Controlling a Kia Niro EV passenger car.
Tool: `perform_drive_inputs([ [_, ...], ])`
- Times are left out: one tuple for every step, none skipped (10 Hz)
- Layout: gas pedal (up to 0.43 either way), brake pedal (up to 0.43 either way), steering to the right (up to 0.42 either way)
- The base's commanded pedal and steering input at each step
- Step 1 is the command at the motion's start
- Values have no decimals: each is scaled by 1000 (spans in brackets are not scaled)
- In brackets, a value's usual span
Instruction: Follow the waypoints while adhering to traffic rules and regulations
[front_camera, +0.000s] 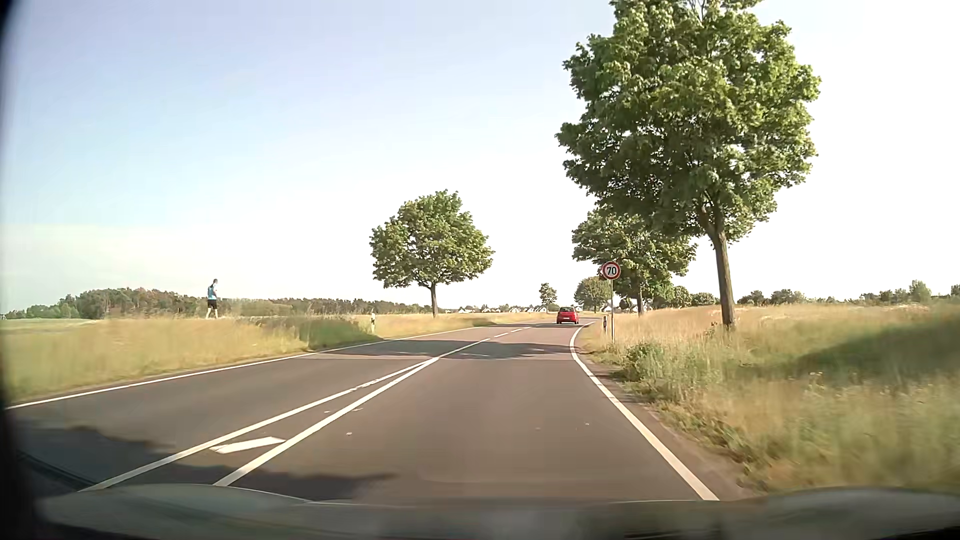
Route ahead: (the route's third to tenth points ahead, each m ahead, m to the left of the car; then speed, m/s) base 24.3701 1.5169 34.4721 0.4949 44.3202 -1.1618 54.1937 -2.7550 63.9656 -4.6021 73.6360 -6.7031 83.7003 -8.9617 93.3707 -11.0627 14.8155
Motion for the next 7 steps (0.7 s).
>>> perform_drive_inputs([
  [59, 30, 14],
  [59, 30, 14],
  [67, 30, 14],
  [67, 30, 14],
  [67, 30, 14],
  [67, 30, 16],
  [67, 24, 19],
])
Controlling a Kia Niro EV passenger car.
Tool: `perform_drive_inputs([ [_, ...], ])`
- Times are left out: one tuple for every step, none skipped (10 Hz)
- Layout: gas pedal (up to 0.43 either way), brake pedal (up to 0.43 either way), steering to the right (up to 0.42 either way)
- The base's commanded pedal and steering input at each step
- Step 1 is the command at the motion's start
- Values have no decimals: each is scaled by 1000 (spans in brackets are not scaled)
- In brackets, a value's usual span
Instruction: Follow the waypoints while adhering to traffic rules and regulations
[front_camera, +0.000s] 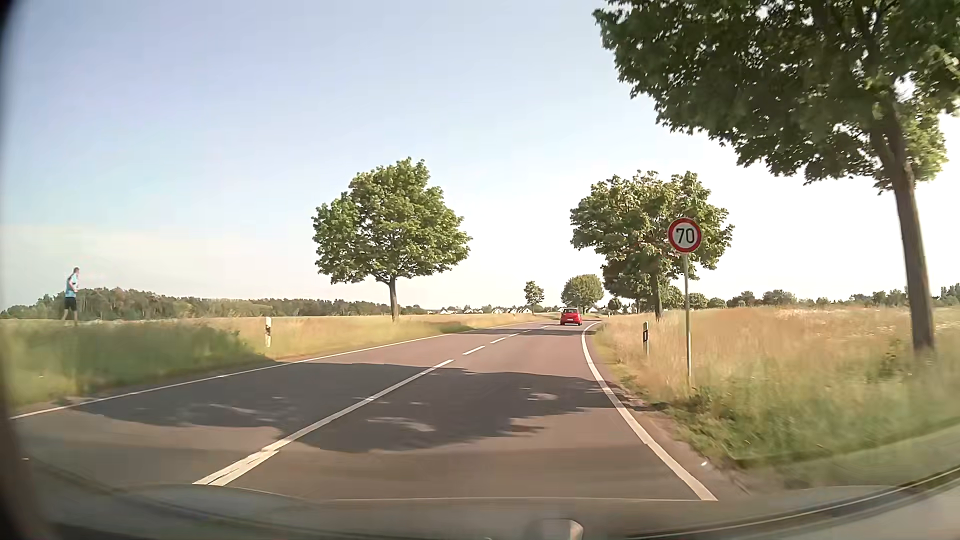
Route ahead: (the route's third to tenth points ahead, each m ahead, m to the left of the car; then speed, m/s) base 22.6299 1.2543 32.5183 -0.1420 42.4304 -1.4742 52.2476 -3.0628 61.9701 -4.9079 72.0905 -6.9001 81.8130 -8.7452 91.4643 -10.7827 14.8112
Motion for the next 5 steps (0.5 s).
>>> perform_drive_inputs([
  [67, 30, 19],
  [67, 30, 19],
  [67, 30, 20],
  [67, 30, 20],
  [67, 30, 20],
])
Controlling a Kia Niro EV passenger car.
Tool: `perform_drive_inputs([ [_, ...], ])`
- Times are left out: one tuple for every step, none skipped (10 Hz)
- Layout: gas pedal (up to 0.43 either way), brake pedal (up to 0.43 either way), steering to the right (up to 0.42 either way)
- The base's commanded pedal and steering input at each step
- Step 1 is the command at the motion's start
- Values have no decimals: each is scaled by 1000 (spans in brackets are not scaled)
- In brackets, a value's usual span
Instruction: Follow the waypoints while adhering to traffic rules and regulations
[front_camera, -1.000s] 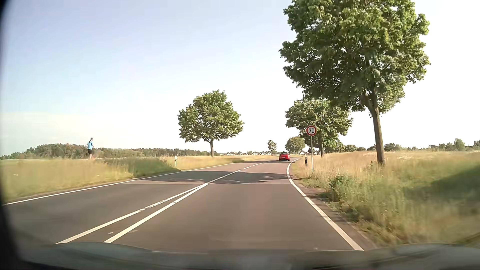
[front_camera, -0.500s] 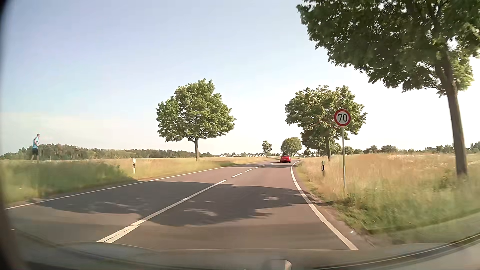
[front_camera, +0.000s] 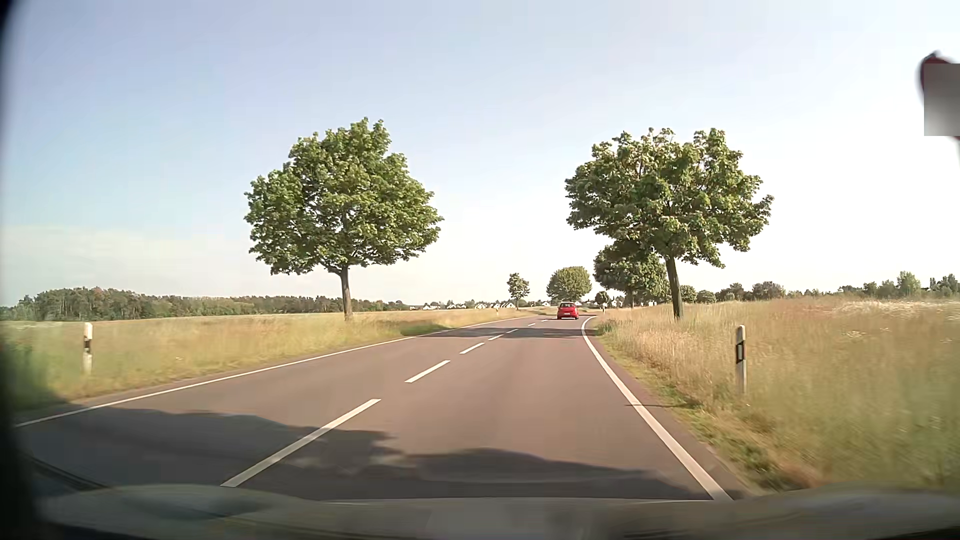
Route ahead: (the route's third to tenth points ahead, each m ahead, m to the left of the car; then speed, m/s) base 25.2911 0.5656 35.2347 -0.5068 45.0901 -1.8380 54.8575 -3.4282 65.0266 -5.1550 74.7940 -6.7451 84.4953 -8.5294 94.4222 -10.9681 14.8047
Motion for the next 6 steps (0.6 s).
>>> perform_drive_inputs([
  [67, 30, 20],
  [67, 30, 20],
  [67, 30, 20],
  [67, 30, 20],
  [67, 30, 20],
  [67, 30, 20],
])
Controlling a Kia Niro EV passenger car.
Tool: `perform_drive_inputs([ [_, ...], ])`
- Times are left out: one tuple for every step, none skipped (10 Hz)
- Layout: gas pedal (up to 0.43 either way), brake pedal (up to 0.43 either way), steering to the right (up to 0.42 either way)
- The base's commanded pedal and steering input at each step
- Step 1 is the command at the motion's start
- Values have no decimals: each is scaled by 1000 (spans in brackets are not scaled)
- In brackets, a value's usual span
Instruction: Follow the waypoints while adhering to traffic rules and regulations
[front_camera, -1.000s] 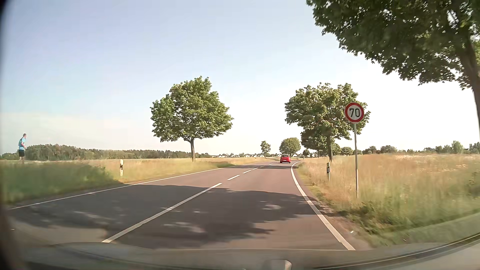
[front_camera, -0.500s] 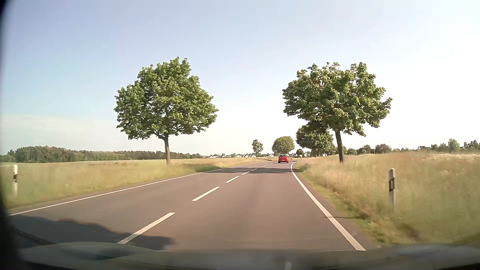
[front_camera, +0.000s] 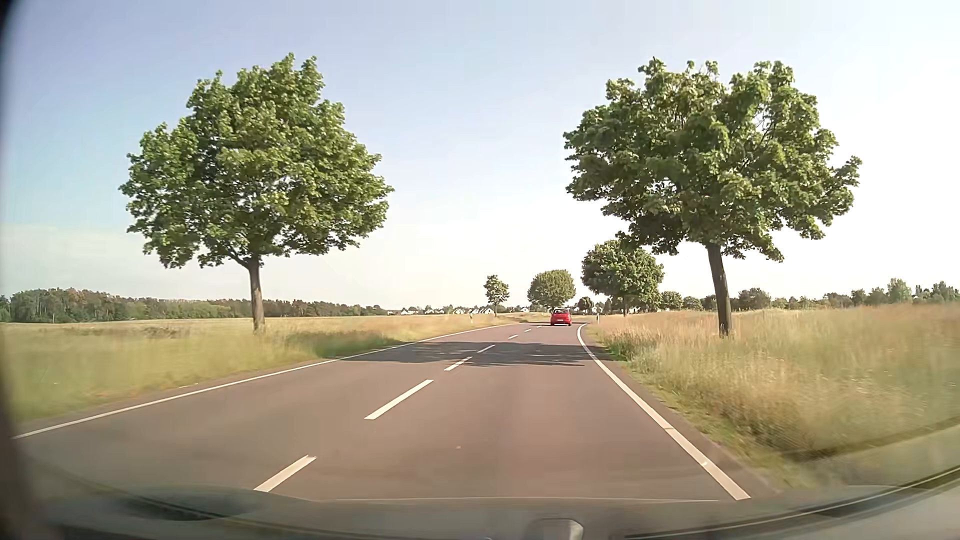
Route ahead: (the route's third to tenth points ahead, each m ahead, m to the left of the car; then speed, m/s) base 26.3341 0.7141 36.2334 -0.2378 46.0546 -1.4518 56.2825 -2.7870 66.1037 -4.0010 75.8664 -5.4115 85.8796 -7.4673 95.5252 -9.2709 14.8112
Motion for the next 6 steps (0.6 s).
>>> perform_drive_inputs([
  [67, 30, 20],
  [67, 30, 20],
  [67, 30, 20],
  [67, 30, 20],
  [67, 30, 20],
  [67, 30, 20],
])
